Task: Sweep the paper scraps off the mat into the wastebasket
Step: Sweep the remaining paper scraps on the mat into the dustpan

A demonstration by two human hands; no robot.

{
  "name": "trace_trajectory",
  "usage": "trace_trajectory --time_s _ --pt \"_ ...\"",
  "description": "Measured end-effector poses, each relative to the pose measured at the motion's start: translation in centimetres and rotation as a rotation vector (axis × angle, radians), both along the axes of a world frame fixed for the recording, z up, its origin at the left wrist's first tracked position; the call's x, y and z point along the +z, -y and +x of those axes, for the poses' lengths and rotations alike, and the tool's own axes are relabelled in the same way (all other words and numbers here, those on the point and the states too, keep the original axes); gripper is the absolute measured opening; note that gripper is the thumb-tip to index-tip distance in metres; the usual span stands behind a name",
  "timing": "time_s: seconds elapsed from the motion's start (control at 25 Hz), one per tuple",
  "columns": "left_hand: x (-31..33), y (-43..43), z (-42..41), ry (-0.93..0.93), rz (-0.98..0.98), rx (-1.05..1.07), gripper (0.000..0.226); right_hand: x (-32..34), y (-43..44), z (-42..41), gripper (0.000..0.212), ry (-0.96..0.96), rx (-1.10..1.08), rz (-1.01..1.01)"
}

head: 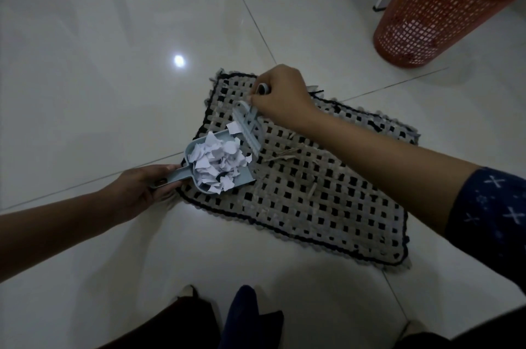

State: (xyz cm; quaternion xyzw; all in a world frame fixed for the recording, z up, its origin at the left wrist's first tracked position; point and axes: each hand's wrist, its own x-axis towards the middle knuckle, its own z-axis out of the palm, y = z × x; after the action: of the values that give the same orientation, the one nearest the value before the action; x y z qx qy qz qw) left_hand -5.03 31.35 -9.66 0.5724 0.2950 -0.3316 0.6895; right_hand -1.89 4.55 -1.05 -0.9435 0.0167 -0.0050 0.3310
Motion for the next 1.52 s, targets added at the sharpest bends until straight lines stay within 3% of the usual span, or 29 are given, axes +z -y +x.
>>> trace_trajectory --time_s 0.2,0.32,0.44,0.6,0.76,0.92,1.0,1.16,1.52 --pt "0.5 -1.4 -0.8 0.015 -0.040 -0.011 0.031 -0.2 0.7 1.2 0.017 -0.041 0.248 -0.188" --pt "0.7 -2.7 -1.7 0.014 -0.048 0.026 0.024 -1.7 -1.1 1.4 0.021 -0.105 0.477 -0.413" --pt "0.8 -2.9 -2.0 0.021 -0.041 0.075 0.023 -2.0 -2.5 1.7 0.020 -0.164 0.495 -0.486" --pt "0.8 -2.5 -1.7 0.034 -0.046 0.067 0.027 -2.3 -3.8 0.7 0.020 -0.158 0.360 -0.365" --pt "0.1 -2.9 -1.6 0.039 -0.051 0.058 0.033 -0.1 -4.6 -1.0 0.014 -0.167 0.360 -0.185" --pt "-0.2 -3.0 -1.4 0.033 -0.037 0.024 0.025 1.4 -2.8 0.5 0.011 -0.120 0.198 -0.118" --pt "-0.3 -3.1 -1.4 0.037 -0.031 0.040 0.022 0.1 -2.1 0.1 0.016 -0.122 0.173 -0.207" --pt "-0.4 -3.2 -1.5 0.037 -0.026 0.057 0.022 -2.3 -4.4 -3.0 0.046 -0.065 0.281 -0.261" --pt "-0.3 -3.0 -1.7 0.041 -0.034 0.038 0.021 -1.8 -5.2 -2.1 0.020 -0.073 0.155 0.008"
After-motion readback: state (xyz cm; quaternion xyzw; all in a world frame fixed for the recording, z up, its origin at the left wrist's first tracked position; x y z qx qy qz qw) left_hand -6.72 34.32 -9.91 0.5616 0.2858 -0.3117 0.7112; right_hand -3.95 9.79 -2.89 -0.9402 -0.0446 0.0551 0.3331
